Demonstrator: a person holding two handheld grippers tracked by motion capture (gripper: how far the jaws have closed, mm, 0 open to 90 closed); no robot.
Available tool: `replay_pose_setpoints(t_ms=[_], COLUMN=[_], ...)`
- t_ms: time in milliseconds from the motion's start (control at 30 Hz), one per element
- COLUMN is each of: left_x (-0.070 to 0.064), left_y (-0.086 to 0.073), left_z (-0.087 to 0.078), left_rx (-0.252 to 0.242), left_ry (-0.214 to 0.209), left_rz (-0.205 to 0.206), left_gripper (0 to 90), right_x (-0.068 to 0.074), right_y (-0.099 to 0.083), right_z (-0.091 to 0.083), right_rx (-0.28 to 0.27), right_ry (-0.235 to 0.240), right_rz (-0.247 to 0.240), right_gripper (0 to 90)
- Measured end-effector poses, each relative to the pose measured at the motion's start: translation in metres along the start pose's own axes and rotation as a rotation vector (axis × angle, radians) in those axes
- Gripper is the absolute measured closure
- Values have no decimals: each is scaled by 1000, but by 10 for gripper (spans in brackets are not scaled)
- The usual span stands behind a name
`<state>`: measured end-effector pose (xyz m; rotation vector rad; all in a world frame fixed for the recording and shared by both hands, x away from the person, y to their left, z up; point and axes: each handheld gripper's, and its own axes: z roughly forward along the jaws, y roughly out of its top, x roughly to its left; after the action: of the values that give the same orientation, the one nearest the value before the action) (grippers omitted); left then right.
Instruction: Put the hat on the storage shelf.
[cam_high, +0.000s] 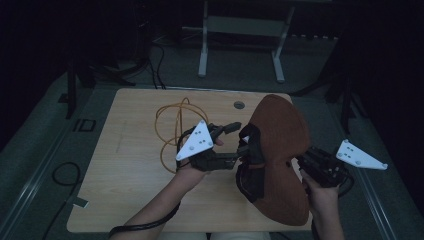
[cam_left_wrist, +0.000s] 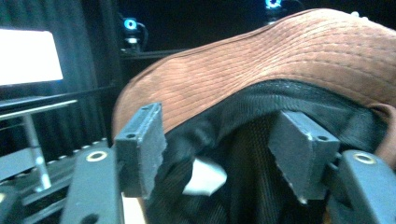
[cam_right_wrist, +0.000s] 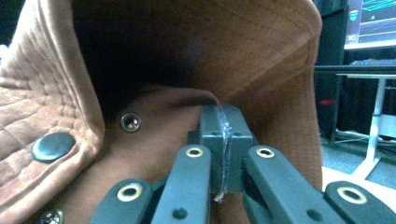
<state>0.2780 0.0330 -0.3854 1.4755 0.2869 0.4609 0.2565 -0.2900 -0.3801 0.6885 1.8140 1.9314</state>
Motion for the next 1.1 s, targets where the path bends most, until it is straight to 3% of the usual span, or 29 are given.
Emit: replay_pose_setpoints(t_ms=[33,67,200,267,333,500,633,767,933,1100], left_x=[0,1,2,3,4,8,14,21,27,23], left_y=[0,2,7,7,7,-4,-18,-38,-68,-100], left_z=[0,-8,-31,-43,-57,-97,-127,-156,-187,-210], left_rx=[0,5,15,39,49,87,134,166,169,164], left_ry=[0,22,37,68,102,190,253,320,411,471], left_rz=[0,-4,9,15,12,32,32,-1,-61,-101], left_gripper=[366,366,301,266,172,124,105,98,59,46], right_x=[0,-1,-7,-10,-14,-21,-27,-29,-33,-35], right_y=[0,2,10,15,19,28,40,50,60,72], right_z=[0,0,2,4,6,15,29,45,72,100], right_rx=[0,-5,-16,-21,-30,-41,-44,-46,-35,-24], right_ry=[0,-9,-36,-41,-52,-58,-61,-63,-63,-53], right_rz=[0,-8,-13,-8,-7,0,8,2,-5,-4], right_gripper=[899,900,899,899,899,899,899,899,899,899])
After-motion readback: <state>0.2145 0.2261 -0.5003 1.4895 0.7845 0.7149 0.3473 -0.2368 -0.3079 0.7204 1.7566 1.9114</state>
